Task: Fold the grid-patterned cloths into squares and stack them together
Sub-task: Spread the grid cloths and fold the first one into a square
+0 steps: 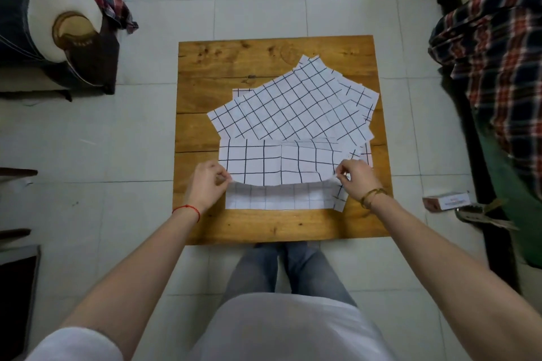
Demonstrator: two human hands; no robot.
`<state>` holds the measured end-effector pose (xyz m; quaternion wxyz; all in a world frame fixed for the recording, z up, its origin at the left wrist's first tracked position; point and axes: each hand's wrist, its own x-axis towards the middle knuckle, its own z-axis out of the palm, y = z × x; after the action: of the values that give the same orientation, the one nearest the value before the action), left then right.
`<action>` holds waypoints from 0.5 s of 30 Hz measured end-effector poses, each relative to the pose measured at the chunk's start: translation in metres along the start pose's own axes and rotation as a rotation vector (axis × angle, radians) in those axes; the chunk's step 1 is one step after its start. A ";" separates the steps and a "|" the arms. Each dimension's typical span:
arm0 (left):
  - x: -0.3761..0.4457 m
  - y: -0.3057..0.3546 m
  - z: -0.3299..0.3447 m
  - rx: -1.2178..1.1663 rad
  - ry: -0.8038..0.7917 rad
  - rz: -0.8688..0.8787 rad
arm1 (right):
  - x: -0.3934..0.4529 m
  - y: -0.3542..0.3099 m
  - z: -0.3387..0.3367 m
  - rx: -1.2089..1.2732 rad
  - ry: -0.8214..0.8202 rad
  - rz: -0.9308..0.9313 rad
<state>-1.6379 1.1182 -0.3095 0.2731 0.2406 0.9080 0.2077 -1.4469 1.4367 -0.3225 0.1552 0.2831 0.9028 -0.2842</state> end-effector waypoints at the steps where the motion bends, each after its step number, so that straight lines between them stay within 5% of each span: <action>1: -0.003 -0.003 0.008 0.012 -0.005 -0.013 | -0.003 0.002 0.008 -0.020 -0.005 -0.001; 15: -0.019 -0.047 0.094 0.008 -0.074 -0.096 | 0.001 0.032 0.084 -0.177 -0.146 0.034</action>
<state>-1.5828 1.0931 -0.3977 0.3153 0.2052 0.9086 0.1817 -1.4185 1.4081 -0.4021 0.2496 0.2621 0.9057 -0.2207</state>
